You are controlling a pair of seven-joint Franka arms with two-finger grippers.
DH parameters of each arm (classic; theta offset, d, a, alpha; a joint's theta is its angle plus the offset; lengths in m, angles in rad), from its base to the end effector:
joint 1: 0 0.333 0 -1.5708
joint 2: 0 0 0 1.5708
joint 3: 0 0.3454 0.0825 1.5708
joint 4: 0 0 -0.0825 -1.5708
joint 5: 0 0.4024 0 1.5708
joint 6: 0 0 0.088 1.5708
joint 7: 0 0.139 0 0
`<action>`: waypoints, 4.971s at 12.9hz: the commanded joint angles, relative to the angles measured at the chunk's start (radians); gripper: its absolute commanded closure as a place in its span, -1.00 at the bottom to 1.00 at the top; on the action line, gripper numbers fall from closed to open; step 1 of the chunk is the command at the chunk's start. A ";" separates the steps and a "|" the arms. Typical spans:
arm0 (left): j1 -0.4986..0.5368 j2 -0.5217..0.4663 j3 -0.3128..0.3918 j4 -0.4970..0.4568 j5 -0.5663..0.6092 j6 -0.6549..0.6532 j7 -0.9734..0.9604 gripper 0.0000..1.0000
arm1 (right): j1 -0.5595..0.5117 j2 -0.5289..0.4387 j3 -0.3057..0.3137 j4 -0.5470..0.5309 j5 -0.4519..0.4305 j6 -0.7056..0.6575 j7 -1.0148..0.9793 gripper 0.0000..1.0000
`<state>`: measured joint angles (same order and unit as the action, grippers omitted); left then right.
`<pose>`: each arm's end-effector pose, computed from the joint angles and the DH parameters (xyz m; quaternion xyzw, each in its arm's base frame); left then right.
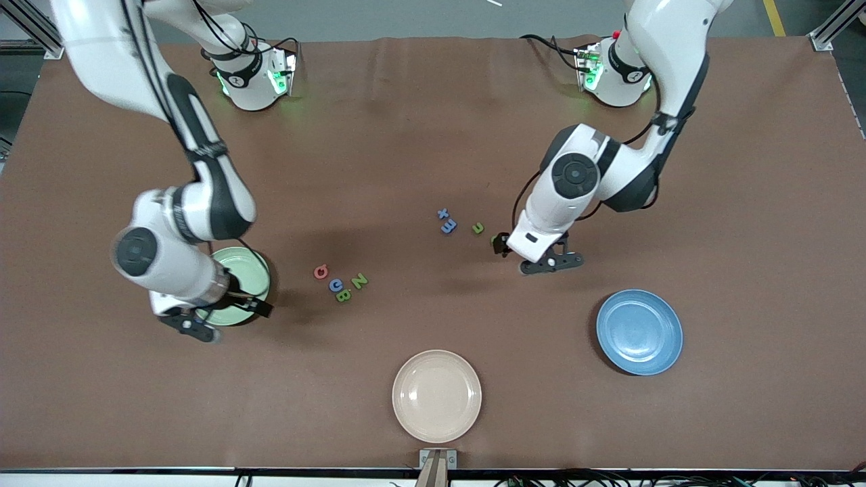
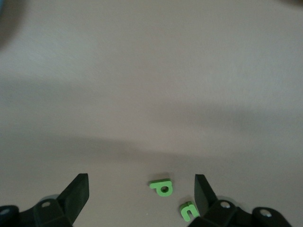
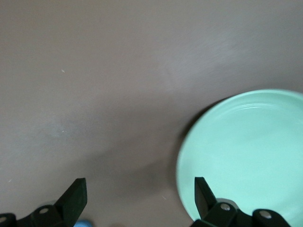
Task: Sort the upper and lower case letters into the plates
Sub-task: 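Grasp the red Q with the right gripper while the left gripper grasps green p, then drop the Q on the green plate while the left gripper drops p on blue, then return both grippers to the letters for the next pieces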
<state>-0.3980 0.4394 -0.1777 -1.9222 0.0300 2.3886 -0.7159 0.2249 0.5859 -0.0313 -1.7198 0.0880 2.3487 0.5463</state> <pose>0.5528 -0.3522 0.2500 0.9972 0.0681 -0.0026 0.0319 0.6934 0.1413 0.2317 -0.9788 0.2022 -0.0119 0.0297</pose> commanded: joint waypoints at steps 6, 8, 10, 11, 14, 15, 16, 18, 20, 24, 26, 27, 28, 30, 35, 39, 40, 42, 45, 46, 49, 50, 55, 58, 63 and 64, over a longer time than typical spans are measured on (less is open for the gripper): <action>-0.074 0.131 0.009 -0.023 0.070 0.124 -0.046 -0.61 | 0.100 0.078 -0.013 -0.006 -0.092 0.066 0.222 -1.00; -0.076 0.137 0.007 -0.024 0.070 0.123 -0.046 -0.53 | 0.114 0.078 -0.013 -0.049 -0.137 0.112 0.257 -0.98; -0.076 0.146 0.007 -0.024 0.070 0.123 -0.046 -0.42 | 0.114 0.078 -0.013 -0.099 -0.145 0.177 0.258 -0.96; -0.076 0.153 0.007 -0.026 0.070 0.123 -0.046 -0.40 | 0.117 0.078 -0.012 -0.121 -0.145 0.205 0.264 -0.96; -0.076 0.168 0.007 -0.024 0.070 0.123 -0.046 -0.28 | 0.146 0.071 -0.010 -0.165 -0.143 0.213 0.320 -0.95; -0.078 0.171 0.006 -0.023 0.070 0.123 -0.050 -0.27 | 0.163 0.061 -0.009 -0.185 -0.143 0.205 0.346 -0.95; -0.078 0.173 0.006 -0.026 0.071 0.123 -0.050 -0.24 | 0.175 0.033 -0.007 -0.208 -0.142 0.196 0.360 -0.95; -0.084 0.168 0.006 -0.029 0.070 0.121 -0.050 -0.19 | 0.177 -0.026 -0.004 -0.277 -0.140 0.193 0.368 -0.95; -0.091 0.163 0.006 -0.029 0.070 0.118 -0.051 -0.08 | 0.174 -0.073 0.019 -0.337 -0.137 0.195 0.370 -0.95; -0.102 0.168 0.006 -0.027 0.070 0.118 -0.062 0.21 | 0.175 -0.087 0.024 -0.360 -0.136 0.207 0.382 -0.86; -0.102 0.170 0.006 -0.026 0.070 0.118 -0.060 0.61 | 0.175 -0.087 0.024 -0.360 -0.134 0.207 0.382 -0.80; -0.101 0.170 0.007 -0.023 0.070 0.118 -0.059 0.83 | 0.175 -0.086 0.024 -0.359 -0.131 0.208 0.382 -0.80; -0.093 0.167 0.007 -0.018 0.070 0.118 -0.050 0.96 | 0.175 -0.084 0.024 -0.357 -0.129 0.213 0.382 -0.80; -0.061 0.151 0.020 -0.003 0.071 0.113 -0.016 0.96 | 0.175 -0.080 0.025 -0.357 -0.129 0.248 0.383 -0.80; 0.186 0.145 0.020 0.104 0.163 0.110 0.255 0.97 | 0.175 -0.072 0.028 -0.362 -0.128 0.274 0.382 -0.01; 0.361 0.200 0.018 0.205 0.334 0.110 0.502 0.96 | 0.166 -0.074 0.034 -0.373 -0.128 0.267 0.379 0.99; 0.379 0.205 0.018 0.219 0.332 0.110 0.551 0.96 | 0.153 -0.084 0.033 -0.368 -0.129 0.252 0.351 1.00; 0.433 0.225 0.018 0.229 0.332 0.110 0.630 0.71 | 0.064 -0.136 0.036 -0.307 -0.128 0.081 0.186 1.00; 0.462 0.228 0.015 0.212 0.335 0.120 0.631 -1.00 | -0.076 -0.172 0.033 -0.228 -0.042 -0.075 -0.100 1.00; 0.459 0.199 0.006 0.201 0.334 0.109 0.622 -1.00 | -0.120 -0.173 0.030 -0.230 -0.018 -0.072 -0.202 1.00; 0.453 0.116 -0.093 0.187 0.317 -0.030 0.531 -1.00 | -0.217 -0.123 0.030 -0.282 -0.016 0.067 -0.368 1.00; 0.450 0.105 -0.138 0.184 0.317 -0.070 0.441 -1.00 | -0.217 -0.104 0.030 -0.308 -0.016 0.134 -0.370 1.00; 0.331 0.145 -0.281 0.160 0.333 -0.131 -0.044 -1.00 | -0.213 -0.072 0.030 -0.296 -0.016 0.144 -0.365 -0.78; 0.211 0.217 -0.275 0.144 0.353 -0.008 -0.291 -0.99 | -0.187 -0.087 0.033 -0.157 -0.014 -0.057 -0.303 -1.00; 0.165 0.213 -0.278 0.013 0.496 0.043 -0.621 -0.74 | -0.017 -0.009 0.033 0.002 -0.030 -0.108 -0.011 -1.00; 0.157 0.211 -0.279 0.006 0.496 0.043 -0.658 -0.70 | 0.019 0.024 0.033 -0.006 -0.037 -0.067 0.038 -1.00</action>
<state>-0.2295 0.6844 -0.4570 -1.8732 0.5021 2.4174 -1.2913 0.1928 0.5356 0.0090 -1.7252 0.0620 2.2083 0.5059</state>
